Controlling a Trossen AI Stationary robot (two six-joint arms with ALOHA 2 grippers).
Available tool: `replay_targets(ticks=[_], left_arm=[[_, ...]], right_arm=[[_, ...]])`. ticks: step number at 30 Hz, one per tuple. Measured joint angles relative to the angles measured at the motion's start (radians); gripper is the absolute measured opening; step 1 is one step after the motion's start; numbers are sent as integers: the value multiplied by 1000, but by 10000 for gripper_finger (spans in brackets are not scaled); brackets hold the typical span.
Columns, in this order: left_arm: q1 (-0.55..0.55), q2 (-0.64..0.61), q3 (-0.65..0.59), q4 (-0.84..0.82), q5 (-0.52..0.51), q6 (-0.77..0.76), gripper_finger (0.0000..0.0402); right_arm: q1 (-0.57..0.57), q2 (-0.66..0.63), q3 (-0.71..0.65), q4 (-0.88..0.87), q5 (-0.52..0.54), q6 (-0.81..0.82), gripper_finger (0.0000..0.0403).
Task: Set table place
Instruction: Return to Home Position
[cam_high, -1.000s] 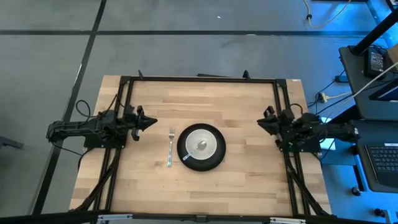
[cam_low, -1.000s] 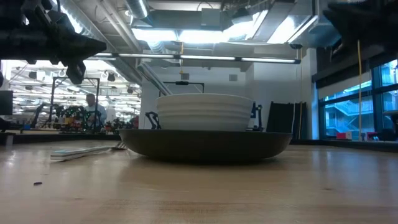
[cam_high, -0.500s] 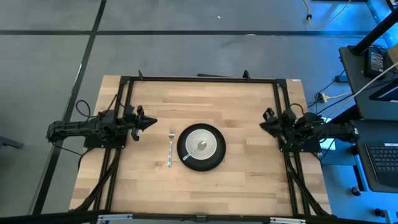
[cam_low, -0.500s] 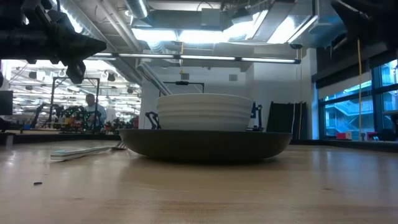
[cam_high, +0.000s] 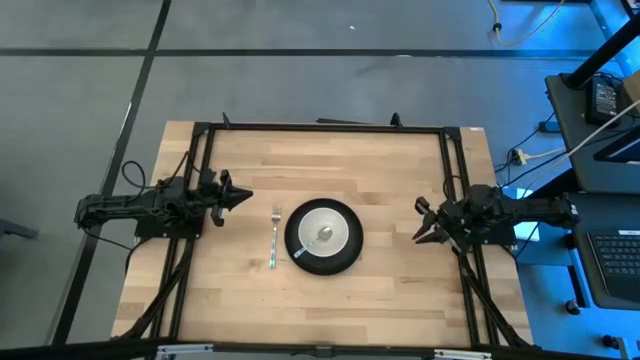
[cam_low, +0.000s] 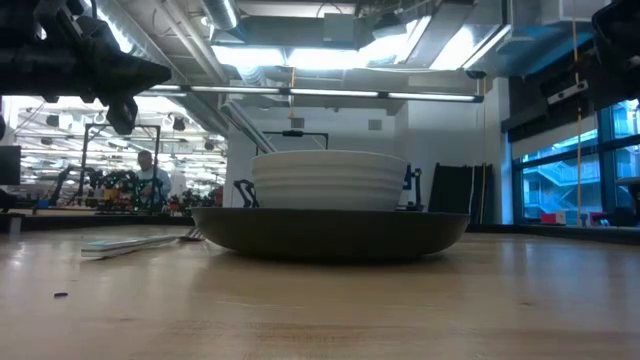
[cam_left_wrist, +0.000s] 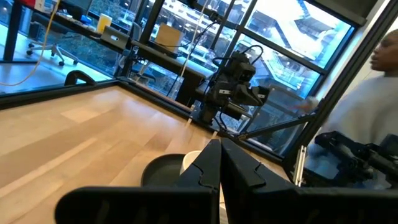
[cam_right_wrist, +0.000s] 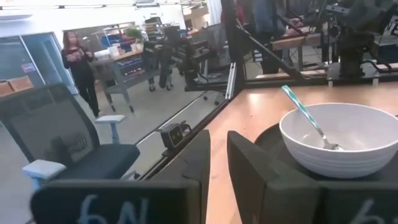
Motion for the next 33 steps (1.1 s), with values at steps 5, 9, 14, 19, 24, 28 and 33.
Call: replay_targets(ticks=[5, 9, 14, 19, 24, 28, 33], left_arm=[[0, 0, 0, 0, 0, 0, 0], [0, 0, 0, 0, 0, 0, 0], [0, 0, 0, 0, 0, 0, 0], [0, 0, 0, 0, 0, 0, 0], [0, 0, 0, 0, 0, 0, 0], [0, 0, 0, 0, 0, 0, 0], [0, 0, 0, 0, 0, 0, 0]], right_arm=[[0, 0, 0, 0, 0, 15, 58], [0, 0, 0, 0, 0, 20, 58], [0, 0, 0, 0, 0, 20, 58], [0, 0, 0, 0, 0, 17, 58], [0, 0, 0, 0, 0, 15, 58], [0, 0, 0, 0, 0, 17, 58], [0, 0, 0, 0, 0, 19, 58]])
